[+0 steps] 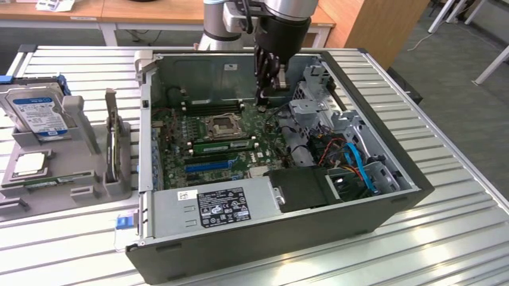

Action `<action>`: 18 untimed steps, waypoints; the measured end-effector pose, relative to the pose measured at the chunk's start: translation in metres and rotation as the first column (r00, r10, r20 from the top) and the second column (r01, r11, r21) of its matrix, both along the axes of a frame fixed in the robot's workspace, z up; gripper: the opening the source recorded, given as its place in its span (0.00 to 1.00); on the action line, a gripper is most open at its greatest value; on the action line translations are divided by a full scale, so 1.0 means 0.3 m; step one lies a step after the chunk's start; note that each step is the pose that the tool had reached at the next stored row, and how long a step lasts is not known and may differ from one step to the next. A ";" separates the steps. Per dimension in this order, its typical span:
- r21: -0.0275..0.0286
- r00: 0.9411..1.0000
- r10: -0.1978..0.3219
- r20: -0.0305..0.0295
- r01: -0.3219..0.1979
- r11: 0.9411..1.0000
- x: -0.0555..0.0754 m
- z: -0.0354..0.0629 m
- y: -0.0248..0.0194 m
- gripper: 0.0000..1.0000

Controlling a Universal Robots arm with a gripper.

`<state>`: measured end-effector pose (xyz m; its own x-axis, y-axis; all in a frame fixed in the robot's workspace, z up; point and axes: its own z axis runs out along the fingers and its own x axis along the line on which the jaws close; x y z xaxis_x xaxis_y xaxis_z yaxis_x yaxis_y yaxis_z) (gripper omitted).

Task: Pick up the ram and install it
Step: 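Press down the ram until it locks into place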

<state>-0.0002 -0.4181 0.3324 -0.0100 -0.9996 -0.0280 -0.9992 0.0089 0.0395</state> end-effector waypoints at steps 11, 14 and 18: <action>0.000 1.000 0.000 0.001 0.000 1.000 0.000 -0.043 0.000 0.10; 0.000 1.000 0.000 0.001 0.000 1.000 0.000 -0.056 0.000 0.10; 0.000 1.000 0.000 0.002 0.000 1.000 0.000 -0.074 0.000 0.10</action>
